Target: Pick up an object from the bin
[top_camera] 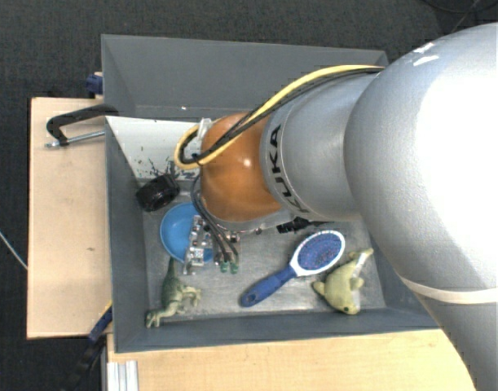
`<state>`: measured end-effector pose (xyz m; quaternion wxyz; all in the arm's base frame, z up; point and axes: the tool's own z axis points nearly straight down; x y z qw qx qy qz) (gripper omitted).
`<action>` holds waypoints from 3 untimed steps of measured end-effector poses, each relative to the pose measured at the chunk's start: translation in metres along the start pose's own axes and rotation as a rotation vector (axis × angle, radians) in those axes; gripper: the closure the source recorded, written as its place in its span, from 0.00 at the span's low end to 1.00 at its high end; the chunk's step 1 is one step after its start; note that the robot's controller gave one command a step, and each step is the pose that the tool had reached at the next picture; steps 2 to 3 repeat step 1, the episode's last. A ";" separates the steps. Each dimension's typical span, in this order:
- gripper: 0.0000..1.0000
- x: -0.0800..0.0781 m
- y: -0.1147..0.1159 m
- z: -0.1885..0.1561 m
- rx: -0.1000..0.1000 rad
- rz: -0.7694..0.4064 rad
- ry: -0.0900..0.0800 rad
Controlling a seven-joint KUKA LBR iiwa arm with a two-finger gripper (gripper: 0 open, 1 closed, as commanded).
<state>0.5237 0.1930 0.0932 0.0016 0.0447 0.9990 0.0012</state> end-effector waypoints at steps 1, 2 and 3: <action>1.00 -0.021 -0.013 -0.161 -0.004 -0.035 -0.011; 1.00 -0.021 -0.013 -0.161 -0.004 -0.035 -0.011; 1.00 -0.021 -0.013 -0.161 -0.004 -0.035 -0.011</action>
Offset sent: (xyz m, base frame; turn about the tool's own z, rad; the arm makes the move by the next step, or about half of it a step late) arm 0.0167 -0.0162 0.1551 -0.0342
